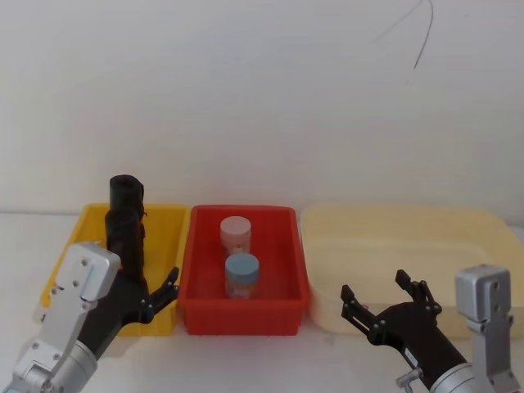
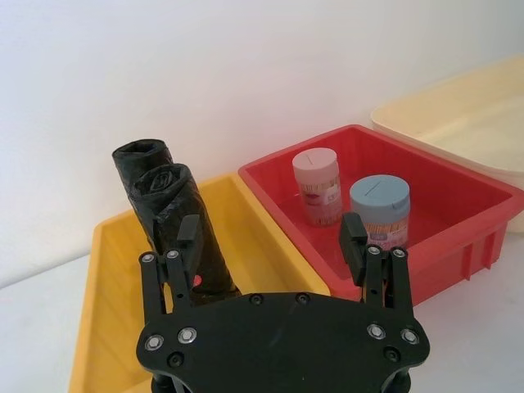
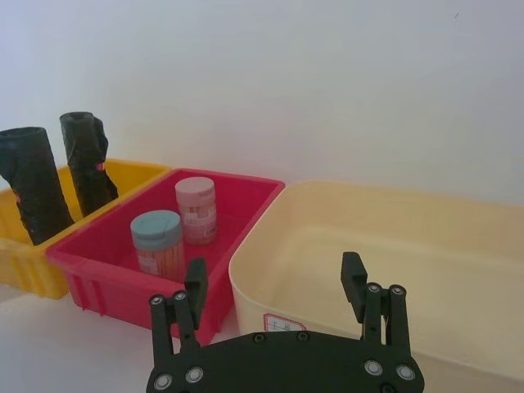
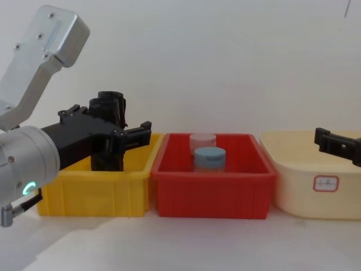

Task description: Pick up the garbage bag with the one hand and transfer it to the other hand.

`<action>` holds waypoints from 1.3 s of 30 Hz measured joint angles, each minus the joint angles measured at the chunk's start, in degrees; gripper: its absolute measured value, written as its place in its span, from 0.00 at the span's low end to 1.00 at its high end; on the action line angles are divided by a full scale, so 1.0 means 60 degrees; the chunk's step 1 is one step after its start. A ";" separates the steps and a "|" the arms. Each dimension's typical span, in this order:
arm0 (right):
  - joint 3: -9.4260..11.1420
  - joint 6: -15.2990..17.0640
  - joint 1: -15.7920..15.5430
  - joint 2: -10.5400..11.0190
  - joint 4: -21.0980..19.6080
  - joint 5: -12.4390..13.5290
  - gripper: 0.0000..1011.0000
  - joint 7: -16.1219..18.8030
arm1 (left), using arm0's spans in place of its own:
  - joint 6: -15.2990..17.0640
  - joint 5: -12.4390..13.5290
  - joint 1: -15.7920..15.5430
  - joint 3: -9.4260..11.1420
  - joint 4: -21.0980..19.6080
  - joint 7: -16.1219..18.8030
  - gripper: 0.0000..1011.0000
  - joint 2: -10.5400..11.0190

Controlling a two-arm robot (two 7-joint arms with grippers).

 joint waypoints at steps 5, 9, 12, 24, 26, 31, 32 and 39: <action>0.0001 0.0000 0.0000 0.0000 0.0000 0.0000 0.99 0.0000 | 0.0000 0.0000 0.0000 0.0000 0.0000 0.0000 0.99 0.0000; 0.0001 -0.0001 0.0000 0.0000 0.0000 0.0000 0.99 0.0000 | 0.0000 0.0000 -0.0001 0.0000 0.0000 0.0000 0.99 0.0000; 0.0000 0.0000 0.0000 0.0000 0.0000 0.0000 0.99 0.0000 | 0.0000 0.0000 -0.0001 0.0000 0.0000 -0.0001 0.99 0.0000; 0.0000 0.0000 0.0000 0.0000 0.0000 0.0000 0.99 0.0000 | 0.0000 0.0005 0.0008 -0.0009 -0.0008 0.0000 0.99 -0.0005; 0.0001 0.0000 0.0000 0.0000 0.0000 0.0000 0.99 0.0000 | 0.0002 0.0015 0.0060 -0.0042 -0.0053 0.0043 0.99 -0.0010; 0.0001 0.0000 -0.0001 0.0000 0.0000 0.0000 0.99 0.0000 | 0.0062 0.0025 0.0188 -0.0132 -0.0159 0.0153 0.99 -0.0005; 0.0000 0.0000 0.0000 0.0000 0.0000 0.0000 0.99 0.0000 | 0.0113 0.0024 0.0260 -0.0188 -0.0216 0.0220 0.99 0.0002; 0.0001 0.0000 0.0000 0.0000 0.0000 0.0000 0.99 0.0000 | 0.0325 -0.0007 0.0576 -0.0494 -0.0444 0.0514 0.99 0.0054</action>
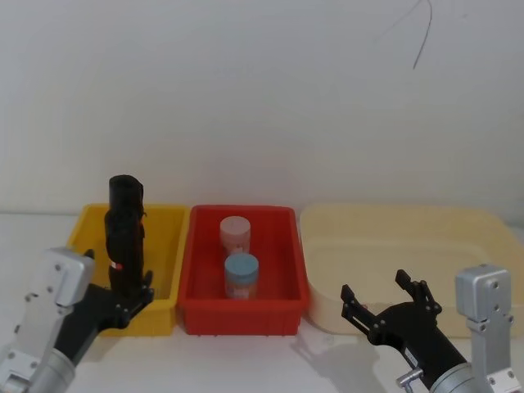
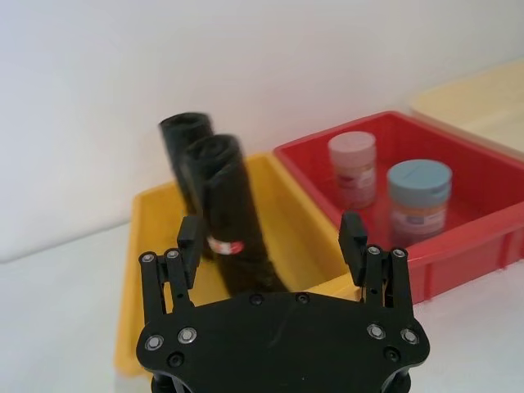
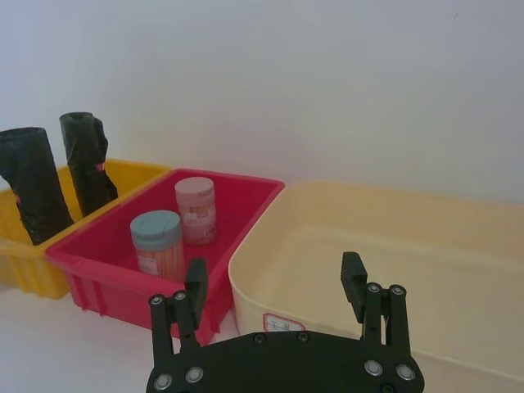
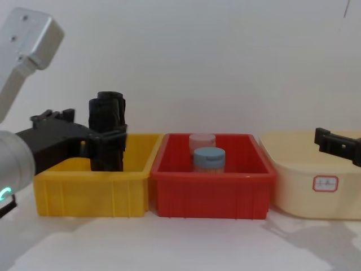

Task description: Pick up the garbage bag with the one hand and transfer it to the other hand.

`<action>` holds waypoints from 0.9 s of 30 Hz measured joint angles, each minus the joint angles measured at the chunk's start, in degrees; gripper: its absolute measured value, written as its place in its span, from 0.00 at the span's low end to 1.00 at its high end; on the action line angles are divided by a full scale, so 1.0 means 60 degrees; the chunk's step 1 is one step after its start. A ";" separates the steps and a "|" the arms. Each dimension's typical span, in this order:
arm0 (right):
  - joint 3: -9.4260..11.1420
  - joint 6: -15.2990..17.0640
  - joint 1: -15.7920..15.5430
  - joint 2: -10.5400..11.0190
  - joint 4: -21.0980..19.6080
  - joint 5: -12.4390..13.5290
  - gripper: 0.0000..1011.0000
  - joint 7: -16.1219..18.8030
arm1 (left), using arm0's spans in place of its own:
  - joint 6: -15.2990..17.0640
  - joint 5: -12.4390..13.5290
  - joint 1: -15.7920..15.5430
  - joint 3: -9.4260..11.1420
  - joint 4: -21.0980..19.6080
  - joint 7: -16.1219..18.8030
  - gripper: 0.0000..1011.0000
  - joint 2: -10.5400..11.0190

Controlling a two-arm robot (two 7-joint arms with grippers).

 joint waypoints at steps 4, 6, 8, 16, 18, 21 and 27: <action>0.0000 0.0000 0.0000 0.0000 0.0000 0.0000 0.99 0.0000 | 0.0105 -0.0057 0.0125 -0.0189 -0.0067 0.0122 0.99 0.0017; 0.0000 0.0000 -0.0001 0.0000 0.0000 0.0000 0.99 0.0000 | 0.0156 -0.0096 0.0162 -0.0275 -0.0071 0.0159 0.99 0.0015; 0.0000 0.0000 0.0000 0.0000 0.0000 0.0001 0.99 0.0000 | 0.0193 -0.0126 0.0169 -0.0324 -0.0069 0.0172 0.99 0.0007; -0.0001 0.0000 0.0000 0.0000 0.0000 0.0001 0.99 0.0000 | 0.0364 -0.0311 -0.0005 -0.0472 0.0229 0.0064 0.99 -0.0146; -0.0001 0.0000 0.0000 0.0000 0.0000 0.0000 0.99 0.0000 | 0.0403 -0.0359 -0.0116 -0.0474 0.0371 -0.0011 0.99 -0.0227; 0.0000 0.0000 0.0000 0.0000 0.0000 0.0000 0.99 0.0000 | 0.0437 -0.0412 -0.0224 -0.0474 0.0512 -0.0091 0.99 -0.0310; -0.0001 0.0000 0.0000 0.0000 0.0000 0.0000 0.99 0.0000 | 0.0497 -0.0525 -0.0595 -0.0438 0.0998 -0.0303 0.99 -0.0594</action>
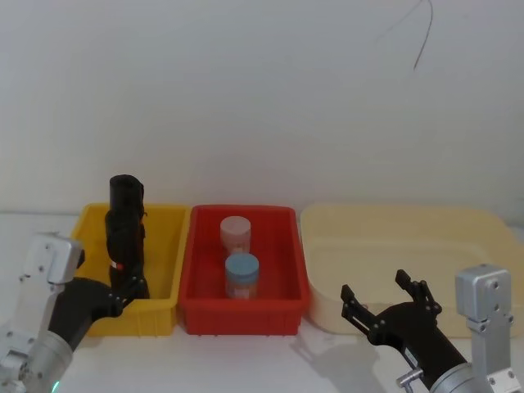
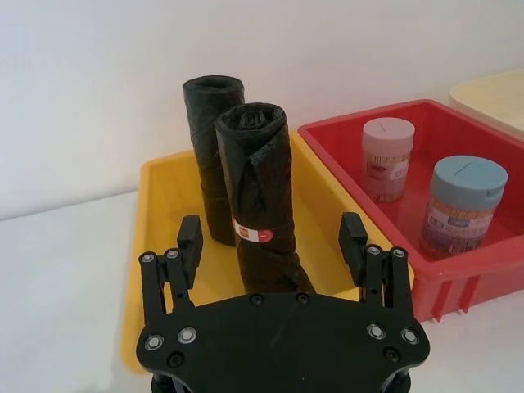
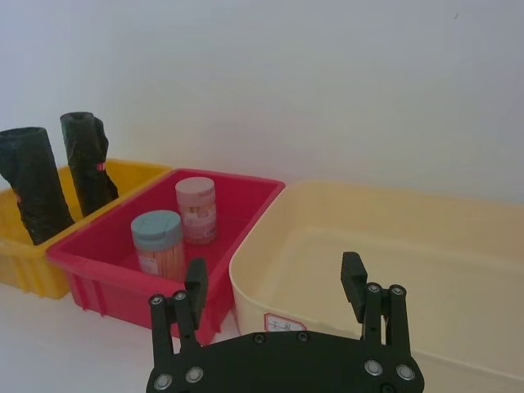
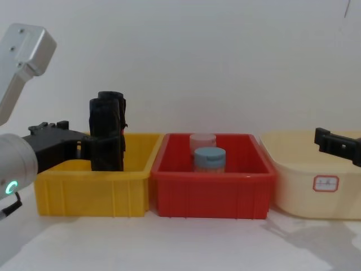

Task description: Pick up the garbage bag with the one hand and transfer it to the other hand.

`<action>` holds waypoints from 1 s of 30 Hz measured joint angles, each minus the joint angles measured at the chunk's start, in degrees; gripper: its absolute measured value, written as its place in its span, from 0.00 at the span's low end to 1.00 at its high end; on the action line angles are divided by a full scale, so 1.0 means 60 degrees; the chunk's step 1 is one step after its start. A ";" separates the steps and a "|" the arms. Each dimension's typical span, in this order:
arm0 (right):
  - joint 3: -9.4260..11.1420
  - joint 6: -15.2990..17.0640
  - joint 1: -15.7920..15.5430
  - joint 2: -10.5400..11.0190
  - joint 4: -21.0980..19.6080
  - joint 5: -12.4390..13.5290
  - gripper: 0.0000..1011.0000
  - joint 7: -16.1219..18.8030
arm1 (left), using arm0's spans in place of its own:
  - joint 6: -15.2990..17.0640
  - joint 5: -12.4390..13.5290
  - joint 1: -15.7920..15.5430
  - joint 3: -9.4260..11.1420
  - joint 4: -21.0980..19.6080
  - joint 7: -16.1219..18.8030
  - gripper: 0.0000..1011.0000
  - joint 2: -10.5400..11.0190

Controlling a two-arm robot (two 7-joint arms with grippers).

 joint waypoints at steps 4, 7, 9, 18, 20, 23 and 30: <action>0.0000 0.0000 0.0000 0.0000 0.0000 0.0001 0.99 0.0000 | 0.0008 -0.0035 -0.0199 0.0007 0.0262 -0.0080 0.99 -0.0148; 0.0000 0.0000 0.0000 0.0000 0.0000 0.0001 0.99 0.0000 | 0.0008 -0.0053 -0.0350 0.0007 0.0501 -0.0119 0.99 -0.0266; 0.0001 0.0000 0.0000 0.0000 0.0000 0.0000 0.99 0.0000 | 0.0006 -0.0060 -0.0457 -0.0003 0.0660 -0.0140 0.99 -0.0345; 0.0000 0.0000 0.0000 0.0000 0.0000 0.0000 0.99 0.0000 | -0.0077 -0.0063 -0.0899 -0.0051 0.1320 -0.0221 0.99 -0.0618; 0.0000 0.0000 0.0000 0.0000 0.0000 0.0000 0.99 0.0000 | -0.0109 -0.0057 -0.1037 -0.0056 0.1509 -0.0248 0.99 -0.0692; 0.0000 0.0000 0.0000 0.0000 0.0000 0.0001 0.99 0.0000 | -0.0155 -0.0039 -0.1205 -0.0058 0.1752 -0.0288 0.99 -0.0791; 0.0000 0.0000 0.0000 0.0000 0.0000 0.0000 0.99 0.0000 | -0.0252 0.0023 -0.1629 -0.0030 0.2340 -0.0401 0.97 -0.1038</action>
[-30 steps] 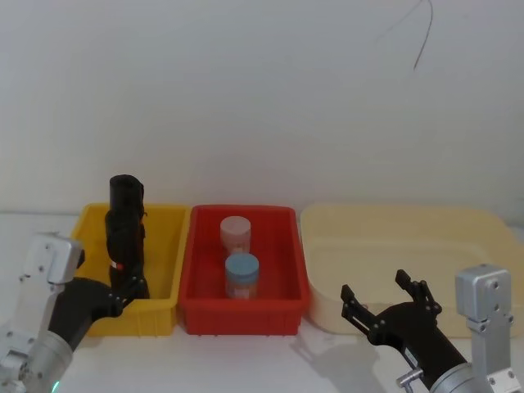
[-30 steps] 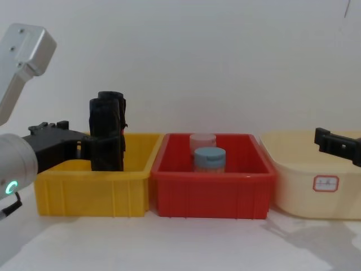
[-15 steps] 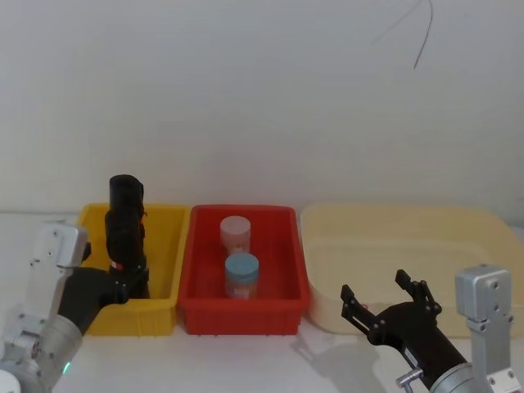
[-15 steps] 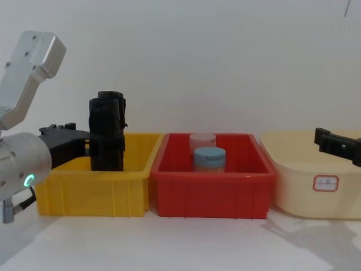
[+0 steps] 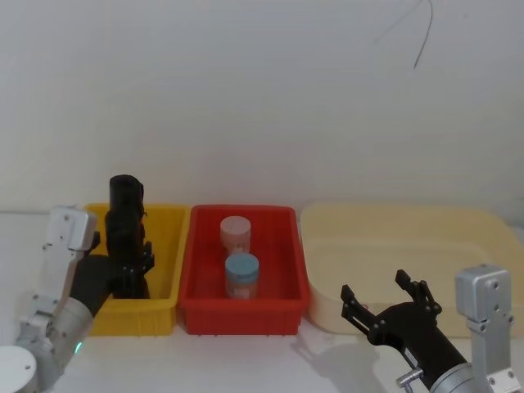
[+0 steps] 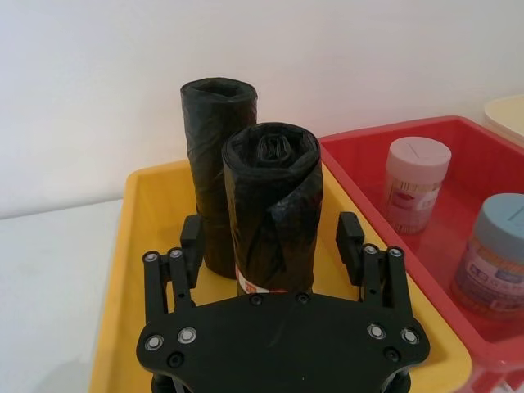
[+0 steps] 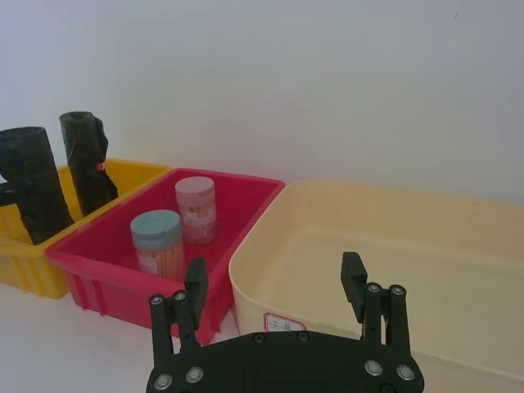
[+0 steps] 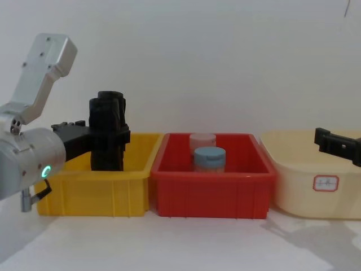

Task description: Pick up the garbage bag with the one hand and transfer it to the other hand.

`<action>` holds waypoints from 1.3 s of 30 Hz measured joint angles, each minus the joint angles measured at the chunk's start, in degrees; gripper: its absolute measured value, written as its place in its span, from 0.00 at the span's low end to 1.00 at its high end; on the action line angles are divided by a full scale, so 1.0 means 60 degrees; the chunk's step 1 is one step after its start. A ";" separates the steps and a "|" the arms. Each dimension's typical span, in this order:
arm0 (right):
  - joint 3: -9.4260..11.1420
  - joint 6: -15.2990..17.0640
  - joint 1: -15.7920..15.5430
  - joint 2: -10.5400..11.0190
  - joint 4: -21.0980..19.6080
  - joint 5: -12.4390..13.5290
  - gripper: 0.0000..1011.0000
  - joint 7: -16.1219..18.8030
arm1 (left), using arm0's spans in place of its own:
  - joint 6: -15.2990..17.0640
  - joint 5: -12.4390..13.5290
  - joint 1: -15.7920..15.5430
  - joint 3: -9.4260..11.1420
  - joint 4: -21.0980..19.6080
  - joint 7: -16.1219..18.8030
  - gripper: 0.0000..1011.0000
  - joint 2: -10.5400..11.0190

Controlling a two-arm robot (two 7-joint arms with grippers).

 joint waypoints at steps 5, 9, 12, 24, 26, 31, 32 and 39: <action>0.0000 0.0000 0.0000 0.0000 0.0000 0.0000 0.99 0.0000 | -0.0065 0.0041 -0.0232 0.0013 0.0332 -0.0062 0.88 -0.0125; 0.0000 0.0000 0.0000 0.0000 0.0000 0.0000 0.99 0.0000 | -0.0114 0.0077 -0.0419 0.0009 0.0617 -0.0102 0.74 -0.0246; 0.0000 0.0000 0.0000 0.0000 0.0000 0.0000 0.99 0.0000 | -0.0132 0.0094 -0.0492 -0.0001 0.0726 -0.0115 0.69 -0.0294; 0.0000 0.0000 0.0000 0.0000 0.0000 0.0000 0.99 0.0000 | -0.0065 0.0138 -0.0707 -0.0049 0.0608 -0.0345 0.44 -0.0372; 0.0000 0.0000 0.0000 0.0000 0.0000 0.0000 0.99 0.0000 | -0.0021 0.0114 -0.0730 -0.0048 0.0452 -0.0475 0.42 -0.0370; 0.0000 0.0000 0.0000 0.0000 0.0000 0.0000 0.99 0.0000 | 0.0062 0.0022 -0.0785 -0.0031 0.0087 -0.0786 0.40 -0.0346; 0.0000 0.0000 0.0000 0.0000 0.0000 0.0000 0.99 0.0000 | 0.0088 -0.0014 -0.0814 -0.0020 -0.0039 -0.0900 0.40 -0.0341; 0.0000 0.0000 0.0000 0.0000 0.0000 0.0000 0.99 0.0000 | 0.0189 -0.0199 -0.0955 0.0047 -0.0520 -0.1414 0.37 -0.0347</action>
